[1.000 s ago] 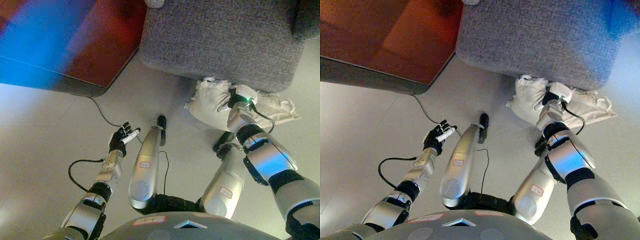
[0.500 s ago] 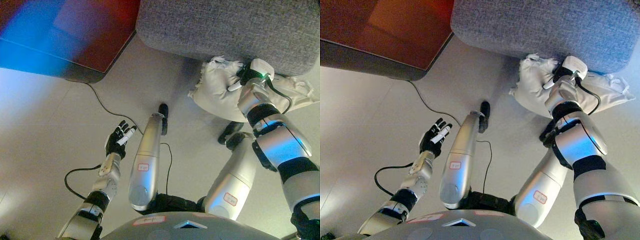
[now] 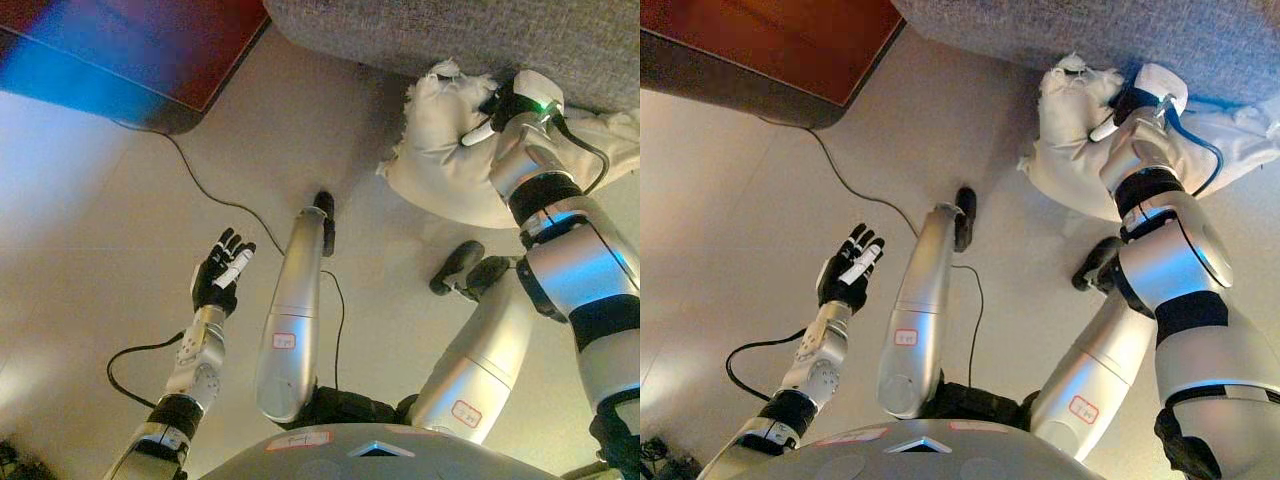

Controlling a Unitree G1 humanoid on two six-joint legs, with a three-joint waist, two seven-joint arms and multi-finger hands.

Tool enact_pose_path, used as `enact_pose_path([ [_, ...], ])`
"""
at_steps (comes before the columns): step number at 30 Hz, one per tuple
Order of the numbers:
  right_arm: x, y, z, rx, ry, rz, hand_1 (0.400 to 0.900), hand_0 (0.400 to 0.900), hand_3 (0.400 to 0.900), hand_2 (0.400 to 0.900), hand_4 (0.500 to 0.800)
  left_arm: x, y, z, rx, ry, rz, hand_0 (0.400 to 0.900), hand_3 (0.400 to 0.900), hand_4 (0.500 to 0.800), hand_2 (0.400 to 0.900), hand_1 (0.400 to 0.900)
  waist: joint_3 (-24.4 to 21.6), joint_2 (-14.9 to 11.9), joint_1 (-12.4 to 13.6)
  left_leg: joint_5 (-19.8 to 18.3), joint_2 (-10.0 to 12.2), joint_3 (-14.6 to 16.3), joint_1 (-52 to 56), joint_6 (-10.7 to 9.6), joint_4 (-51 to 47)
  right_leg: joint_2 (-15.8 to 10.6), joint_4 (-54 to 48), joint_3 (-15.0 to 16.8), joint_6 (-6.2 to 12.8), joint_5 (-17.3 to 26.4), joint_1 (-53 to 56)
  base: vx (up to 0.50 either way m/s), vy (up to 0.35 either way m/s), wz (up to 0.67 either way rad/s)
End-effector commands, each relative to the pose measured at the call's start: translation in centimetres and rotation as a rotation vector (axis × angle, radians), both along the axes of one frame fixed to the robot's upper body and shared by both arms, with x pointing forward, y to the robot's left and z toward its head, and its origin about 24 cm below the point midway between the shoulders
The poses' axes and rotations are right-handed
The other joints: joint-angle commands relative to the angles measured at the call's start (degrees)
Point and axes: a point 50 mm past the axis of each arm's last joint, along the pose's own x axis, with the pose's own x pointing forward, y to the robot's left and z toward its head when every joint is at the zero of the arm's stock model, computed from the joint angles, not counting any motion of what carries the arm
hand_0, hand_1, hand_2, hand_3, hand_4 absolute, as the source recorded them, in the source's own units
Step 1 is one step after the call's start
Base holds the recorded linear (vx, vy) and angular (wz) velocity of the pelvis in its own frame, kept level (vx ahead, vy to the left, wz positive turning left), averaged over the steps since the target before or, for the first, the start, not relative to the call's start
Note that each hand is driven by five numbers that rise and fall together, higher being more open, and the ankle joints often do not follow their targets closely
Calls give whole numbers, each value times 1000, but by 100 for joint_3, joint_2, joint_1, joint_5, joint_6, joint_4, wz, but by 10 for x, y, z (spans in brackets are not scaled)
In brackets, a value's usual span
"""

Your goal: Pick up the pillow and put it on the sofa.

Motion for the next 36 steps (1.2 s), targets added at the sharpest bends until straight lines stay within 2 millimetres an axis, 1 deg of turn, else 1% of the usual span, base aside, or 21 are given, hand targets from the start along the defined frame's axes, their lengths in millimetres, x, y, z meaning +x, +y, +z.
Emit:
enact_pose_path([
  [1, 0, 2, -10, 79, 53, 44, 400, 400, 400, 400, 500, 1, 26, 15, 37, -83, 78, 900, 900, 800, 900, 900, 185, 318, 189, 92, 144, 149, 156, 402, -134, -136, -183, 301, 172, 243, 213, 5, -43, -1],
  [7, -2, 6, -23, 99, 45, 83, 400, 400, 400, 400, 500, -4, 32, 12, 56, -59, 93, 900, 900, 800, 900, 900, 185, 224, 227, 211, 240, 173, 642, 323, -476, -143, -471, 104, 208, 337, 734, 26, -62, -1],
  [11, -4, 12, -34, 121, 44, 111, 400, 400, 400, 400, 500, -10, 34, 4, 63, -19, 108, 900, 900, 800, 900, 900, 156, 136, 238, 385, 322, 225, 1304, 232, -1144, -111, -1078, -105, 233, 539, 1390, 50, -36, -7],
  [16, -9, 17, -53, 141, 52, 154, 400, 400, 400, 400, 500, -16, 34, -6, 84, 36, 97, 900, 900, 800, 900, 900, -38, -79, 247, 583, 351, 308, 2204, 128, -2106, -121, -2050, -513, 310, 811, 2354, 75, -28, -8],
  [22, -21, 19, -80, 159, 100, 225, 400, 400, 400, 400, 500, -22, 32, -17, 118, 124, 74, 900, 900, 800, 900, 900, -376, -386, 202, 720, 425, 466, 3264, 114, -2904, -219, -3074, -1042, 397, 1091, 3560, 102, 11, -11],
  [23, -26, 19, -88, 171, 111, 243, 400, 400, 400, 400, 500, -25, 32, -20, 133, 149, 67, 900, 900, 800, 900, 900, -484, -464, 174, 759, 473, 501, 3552, 113, -3090, -200, -3353, -1170, 406, 1156, 3907, 125, -5, -11],
  [24, -28, 18, -91, 176, 115, 249, 400, 400, 400, 400, 500, -25, 32, -21, 141, 159, 65, 900, 900, 800, 900, 900, -531, -500, 161, 781, 498, 522, 3685, 110, -3172, -184, -3490, -1230, 414, 1187, 4079, 127, -15, -11],
  [25, -32, 15, -96, 191, 120, 267, 400, 400, 400, 400, 500, -25, 33, -23, 156, 184, 68, 900, 900, 800, 900, 900, -672, -584, 125, 955, 531, 575, 3904, 135, -3413, -136, -3867, -1388, 370, 1366, 4402, 116, -29, -7],
  [28, -42, 11, -107, 212, 132, 308, 400, 400, 400, 400, 500, -28, 38, -27, 192, 235, 75, 900, 900, 800, 900, 900, -912, -751, 19, 973, 622, 762, 4522, 124, -3756, -16, -4435, -1587, 413, 1502, 5114, 151, -37, -8],
  [31, -49, 8, -108, 241, 142, 345, 400, 400, 400, 400, 500, -33, 40, -33, 227, 294, 73, 900, 900, 800, 900, 900, -1194, -916, -81, 1004, 628, 954, 5095, 116, -4107, 152, -5007, -1705, 444, 1638, 5756, 194, -22, -9],
  [36, -54, 14, -89, 268, 138, 448, 400, 400, 400, 400, 500, -49, 44, -45, 277, 403, 101, 900, 900, 800, 900, 900, -1669, -1129, -262, 1016, 538, 1202, 5901, 133, -4676, 425, -5827, -1730, 528, 1815, 6580, 195, 37, -20],
])
